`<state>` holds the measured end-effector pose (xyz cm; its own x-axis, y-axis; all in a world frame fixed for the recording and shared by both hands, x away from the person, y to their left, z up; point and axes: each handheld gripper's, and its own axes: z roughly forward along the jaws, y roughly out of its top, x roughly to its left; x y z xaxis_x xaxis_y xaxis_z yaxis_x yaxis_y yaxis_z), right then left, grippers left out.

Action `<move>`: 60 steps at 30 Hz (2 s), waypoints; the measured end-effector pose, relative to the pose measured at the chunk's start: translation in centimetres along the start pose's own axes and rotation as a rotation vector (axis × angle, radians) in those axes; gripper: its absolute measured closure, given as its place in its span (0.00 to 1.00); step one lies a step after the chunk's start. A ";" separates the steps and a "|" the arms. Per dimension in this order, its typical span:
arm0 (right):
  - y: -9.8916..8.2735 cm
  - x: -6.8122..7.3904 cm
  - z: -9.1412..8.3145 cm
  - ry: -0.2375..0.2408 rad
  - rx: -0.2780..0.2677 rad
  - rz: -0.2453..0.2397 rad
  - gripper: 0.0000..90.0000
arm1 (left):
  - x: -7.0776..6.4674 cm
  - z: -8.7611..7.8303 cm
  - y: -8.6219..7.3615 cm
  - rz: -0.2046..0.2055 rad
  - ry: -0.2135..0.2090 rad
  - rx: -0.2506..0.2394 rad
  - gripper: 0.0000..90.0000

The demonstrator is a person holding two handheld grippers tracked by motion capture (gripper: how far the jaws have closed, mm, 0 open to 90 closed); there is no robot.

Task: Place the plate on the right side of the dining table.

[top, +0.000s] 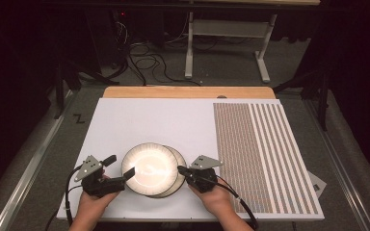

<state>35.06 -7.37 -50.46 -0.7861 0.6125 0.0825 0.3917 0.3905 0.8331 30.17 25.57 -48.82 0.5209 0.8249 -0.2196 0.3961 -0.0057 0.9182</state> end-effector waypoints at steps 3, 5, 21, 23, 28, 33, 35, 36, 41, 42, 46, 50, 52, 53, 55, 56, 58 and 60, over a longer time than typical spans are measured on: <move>0.0 0.1 0.2 0.001 0.001 -0.002 1.00 | 0.0 0.0 0.0 -0.001 -0.002 0.006 0.11; 0.0 0.1 0.2 0.000 0.002 0.003 1.00 | 0.1 0.1 0.0 -0.001 -0.004 0.018 0.11; 0.1 0.1 0.2 0.000 0.002 0.008 1.00 | 0.8 0.5 -0.3 -0.084 -0.034 0.094 0.16; 0.1 0.1 0.2 0.000 0.002 0.010 1.00 | 0.8 0.6 -0.3 -0.088 -0.042 0.105 0.17; 0.1 0.1 0.2 0.001 0.004 0.010 1.00 | 0.9 0.7 -0.4 -0.100 -0.070 0.124 0.18; 0.0 0.2 0.2 0.003 0.004 0.013 1.00 | 1.2 0.8 -0.6 -0.140 -0.068 0.131 0.22; 0.0 0.3 0.3 0.007 0.007 0.008 1.00 | 1.2 0.8 -0.6 -0.147 -0.076 0.135 0.26; 0.1 0.4 0.4 0.016 0.006 0.001 1.00 | 1.2 0.8 -0.7 -0.150 -0.066 0.134 0.28; 0.2 1.0 0.7 0.020 0.014 -0.020 1.00 | 1.3 0.7 -0.7 -0.183 -0.058 0.151 0.33; 0.2 0.9 0.7 0.022 0.016 -0.017 1.00 | 1.4 0.7 -0.6 -0.201 -0.057 0.161 0.35; 0.2 1.0 0.7 0.021 0.013 -0.020 1.00 | 1.7 0.8 -0.3 -0.221 -0.064 0.217 0.35; 0.2 0.9 0.7 0.022 0.014 -0.019 1.00 | 2.0 1.0 0.2 -0.238 -0.072 0.270 0.35; 0.2 1.0 0.7 0.023 0.014 -0.017 1.00 | 2.2 1.1 0.3 -0.249 -0.086 0.298 0.36; 0.1 1.0 0.8 0.024 0.011 -0.018 1.00 | 2.2 1.1 0.3 -0.260 -0.088 0.303 0.37; 0.1 1.0 0.8 0.027 0.012 -0.014 1.00 | 2.4 1.3 0.4 -0.273 -0.099 0.328 0.38; 0.1 1.0 0.8 0.028 0.013 -0.011 1.00 | 2.4 1.3 0.5 -0.273 -0.100 0.333 0.38; 0.2 1.0 0.9 0.031 0.013 -0.014 1.00 | 2.5 1.4 0.5 -0.285 -0.105 0.337 0.41; 0.2 1.0 1.0 0.035 0.012 -0.020 1.00 | 2.5 1.5 0.6 -0.298 -0.109 0.328 0.44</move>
<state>34.80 -6.00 -50.75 -0.8097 0.5806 0.0853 0.3815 0.4104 0.8283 32.85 26.80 -49.35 0.4179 0.7533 -0.5078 0.7502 0.0292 0.6606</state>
